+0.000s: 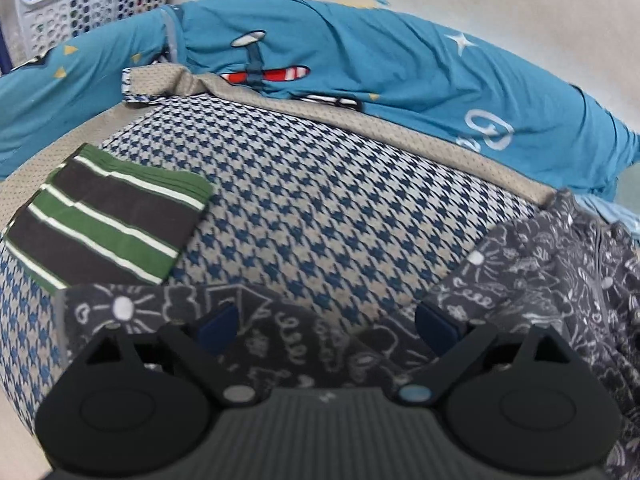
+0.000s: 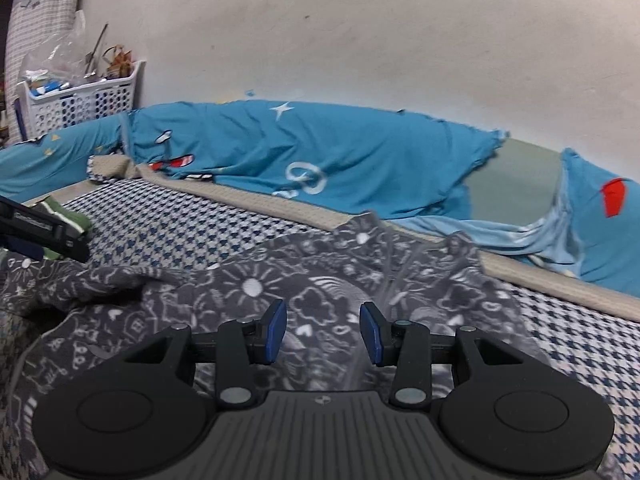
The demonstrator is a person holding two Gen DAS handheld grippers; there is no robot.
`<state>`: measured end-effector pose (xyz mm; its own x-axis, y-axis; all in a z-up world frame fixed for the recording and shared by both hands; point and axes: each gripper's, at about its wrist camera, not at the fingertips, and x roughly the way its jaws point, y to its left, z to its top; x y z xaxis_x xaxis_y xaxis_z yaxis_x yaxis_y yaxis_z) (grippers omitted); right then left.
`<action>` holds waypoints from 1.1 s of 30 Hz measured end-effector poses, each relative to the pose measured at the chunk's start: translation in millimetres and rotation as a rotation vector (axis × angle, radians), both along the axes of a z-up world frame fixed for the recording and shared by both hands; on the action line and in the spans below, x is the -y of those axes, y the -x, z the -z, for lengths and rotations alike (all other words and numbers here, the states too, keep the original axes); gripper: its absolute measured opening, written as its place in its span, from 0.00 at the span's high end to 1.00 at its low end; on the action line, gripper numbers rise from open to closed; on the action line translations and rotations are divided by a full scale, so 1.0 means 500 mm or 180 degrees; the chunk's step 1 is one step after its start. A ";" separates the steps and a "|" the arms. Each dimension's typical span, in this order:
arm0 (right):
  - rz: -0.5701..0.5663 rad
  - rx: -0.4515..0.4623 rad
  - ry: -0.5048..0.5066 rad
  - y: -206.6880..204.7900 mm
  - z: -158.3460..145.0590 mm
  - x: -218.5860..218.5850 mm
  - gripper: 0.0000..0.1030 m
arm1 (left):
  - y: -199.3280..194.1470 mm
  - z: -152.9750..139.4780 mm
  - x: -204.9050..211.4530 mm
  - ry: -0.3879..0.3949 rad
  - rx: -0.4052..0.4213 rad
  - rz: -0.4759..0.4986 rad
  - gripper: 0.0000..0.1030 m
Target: Fold clothes
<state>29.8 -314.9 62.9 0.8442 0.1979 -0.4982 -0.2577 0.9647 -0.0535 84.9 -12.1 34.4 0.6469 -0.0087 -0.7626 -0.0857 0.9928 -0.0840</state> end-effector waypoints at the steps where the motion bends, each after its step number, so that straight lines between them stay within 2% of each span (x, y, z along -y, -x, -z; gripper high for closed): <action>1: -0.0035 -0.0017 -0.0004 -0.005 0.001 -0.005 0.62 | -0.001 0.003 0.006 -0.0045 -0.0010 0.0006 0.07; 9: -0.0292 -0.0084 0.0076 -0.058 -0.004 -0.047 0.61 | -0.012 0.026 0.021 -0.0150 -0.0191 -0.0012 0.07; 19: -0.0648 -0.0221 0.0330 -0.195 -0.010 -0.133 0.61 | -0.016 0.033 -0.014 -0.0111 -0.0260 -0.0201 0.07; 21: -0.0673 -0.0270 0.0384 -0.224 -0.002 -0.145 0.61 | -0.016 0.033 -0.015 -0.0112 -0.0259 -0.0204 0.08; 28: -0.0687 -0.0500 0.0652 -0.306 0.045 -0.178 0.61 | -0.015 0.037 -0.007 -0.0069 -0.0265 -0.0109 0.19; 33: -0.0806 -0.0719 0.0957 -0.345 0.087 -0.194 0.61 | -0.013 0.047 -0.003 -0.0075 -0.0322 -0.0062 0.20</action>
<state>202.1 -217.7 19.6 0.6514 0.2024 -0.7313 -0.5209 0.8201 -0.2370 91.6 -10.8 10.7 0.5664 0.0218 -0.8238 -0.1120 0.9924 -0.0507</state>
